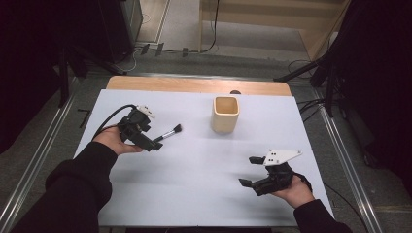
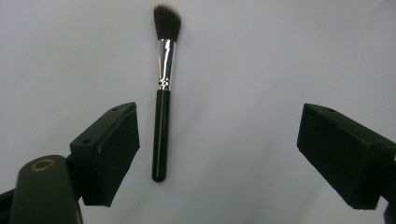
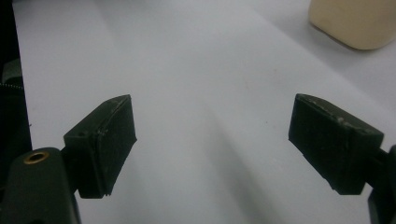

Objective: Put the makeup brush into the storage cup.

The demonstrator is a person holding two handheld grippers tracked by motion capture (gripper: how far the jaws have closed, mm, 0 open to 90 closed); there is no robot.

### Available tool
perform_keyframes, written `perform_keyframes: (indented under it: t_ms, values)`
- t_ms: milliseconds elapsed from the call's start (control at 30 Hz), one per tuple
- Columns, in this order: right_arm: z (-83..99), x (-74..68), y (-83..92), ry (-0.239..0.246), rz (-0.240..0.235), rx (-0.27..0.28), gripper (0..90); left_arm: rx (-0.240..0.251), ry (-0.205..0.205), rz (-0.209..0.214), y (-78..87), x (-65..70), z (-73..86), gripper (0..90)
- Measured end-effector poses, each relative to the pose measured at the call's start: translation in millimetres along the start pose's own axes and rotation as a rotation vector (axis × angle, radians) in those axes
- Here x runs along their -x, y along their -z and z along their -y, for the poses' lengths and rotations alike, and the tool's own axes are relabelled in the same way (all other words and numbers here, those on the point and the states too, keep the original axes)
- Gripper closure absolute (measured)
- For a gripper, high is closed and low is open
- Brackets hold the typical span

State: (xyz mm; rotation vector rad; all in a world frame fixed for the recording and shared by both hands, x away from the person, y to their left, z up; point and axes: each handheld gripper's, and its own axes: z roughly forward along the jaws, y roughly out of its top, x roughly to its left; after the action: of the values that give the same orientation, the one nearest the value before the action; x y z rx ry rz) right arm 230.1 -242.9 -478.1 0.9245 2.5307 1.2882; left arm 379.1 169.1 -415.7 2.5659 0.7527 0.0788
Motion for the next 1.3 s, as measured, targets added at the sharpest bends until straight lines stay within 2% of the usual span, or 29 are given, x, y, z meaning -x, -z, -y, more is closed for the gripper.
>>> perform_keyframes:
  t_ms: [100, 233, 333, 433, 567, 667, 767, 900, 967, 1067, 1133, 1233, 1300]
  values:
    - [-0.1, 0.0, -0.1, 0.002, 0.000, -0.002, 15.6, -0.005, -0.009, -0.001, -2.7, -4.1, -4.5, 14.9]
    - [0.0, 0.0, -0.5, 0.001, -0.002, -0.002, 15.6, -0.008, 0.000, 0.003, -6.5, -8.8, -8.1, 16.0]
    - [-0.1, -0.1, -0.8, 0.002, -0.004, -0.003, 15.6, -0.041, -0.018, -0.013, -9.9, -12.4, -10.7, 16.1]
    - [-0.1, -0.6, -1.0, 0.006, -0.007, -0.006, 15.6, -0.055, -0.018, -0.017, -12.2, -16.5, -15.3, 16.6]
    - [-0.1, -0.5, -1.1, 0.005, -0.007, -0.007, 15.6, -0.062, -0.011, 0.004, -16.3, -18.4, -18.1, 17.1]
    - [0.0, -0.5, -1.0, 0.007, -0.009, -0.007, 15.6, -0.094, -0.028, -0.011, -21.8, -19.7, -22.7, 17.1]
    - [0.0, -0.5, -1.1, 0.008, -0.010, -0.009, 15.6, -0.095, -0.031, -0.008, -23.2, -20.8, -26.1, 17.1]
    - [0.0, -0.5, -1.1, 0.008, -0.011, -0.009, 15.6, -0.088, -0.031, 0.021, -27.0, -21.0, -30.7, 17.1]
    - [0.0, -0.5, -1.1, 0.008, -0.011, -0.009, 15.6, -0.104, -0.032, 0.029, -30.3, -20.9, -32.3, 17.2]
    - [0.0, -0.9, -1.6, 0.007, -0.013, -0.010, 15.6, -0.146, -0.057, 0.017, -34.3, -20.0, -36.3, 17.3]
    - [0.1, -1.1, -1.7, 0.011, -0.014, -0.013, 15.5, -0.150, -0.055, 0.027, -36.2, -20.0, -39.4, 17.3]
    - [0.1, -1.4, -1.4, 0.009, -0.014, -0.012, 15.6, -0.175, -0.068, 0.005, -38.8, -20.5, -43.4, 17.7]
    - [0.2, -1.1, -1.3, 0.010, -0.015, -0.011, 15.6, -0.174, -0.079, 0.002, -40.9, -21.5, -43.9, 19.3]
